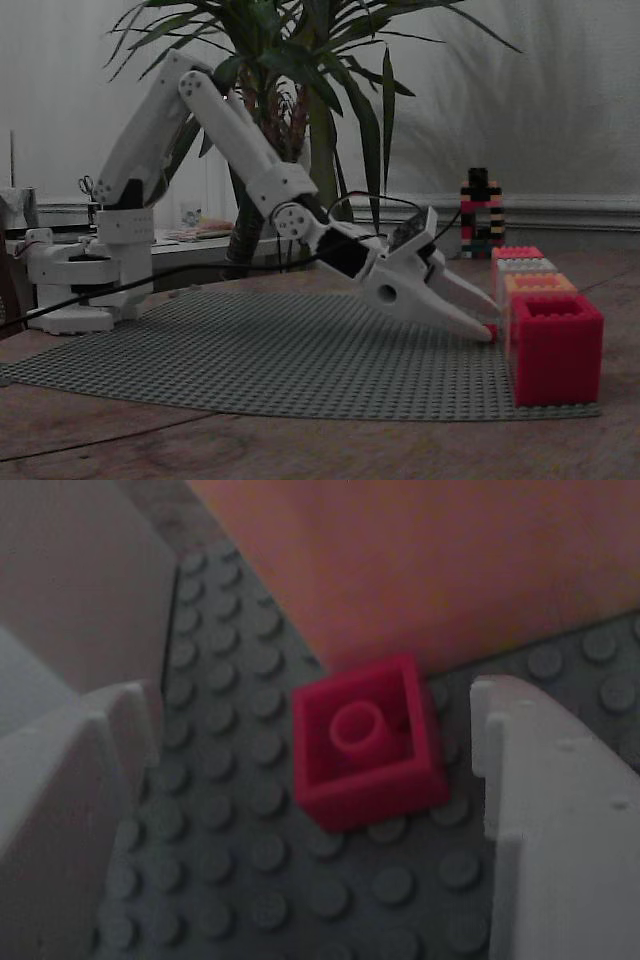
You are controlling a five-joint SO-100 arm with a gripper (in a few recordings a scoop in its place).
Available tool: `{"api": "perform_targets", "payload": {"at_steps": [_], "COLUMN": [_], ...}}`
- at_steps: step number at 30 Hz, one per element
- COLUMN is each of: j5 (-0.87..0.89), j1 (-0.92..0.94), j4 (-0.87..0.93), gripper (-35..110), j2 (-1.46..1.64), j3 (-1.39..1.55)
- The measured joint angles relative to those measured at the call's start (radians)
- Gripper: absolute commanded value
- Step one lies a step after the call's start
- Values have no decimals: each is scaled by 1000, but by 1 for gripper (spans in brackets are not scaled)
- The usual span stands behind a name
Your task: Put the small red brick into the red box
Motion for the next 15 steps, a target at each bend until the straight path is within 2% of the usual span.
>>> {"api": "perform_targets", "payload": {"at_steps": [9,15], "j5": [9,15], "j1": [0,-15], "j4": [0,3], "gripper": [11,8], "j2": [0,0], "j3": [0,0]}}
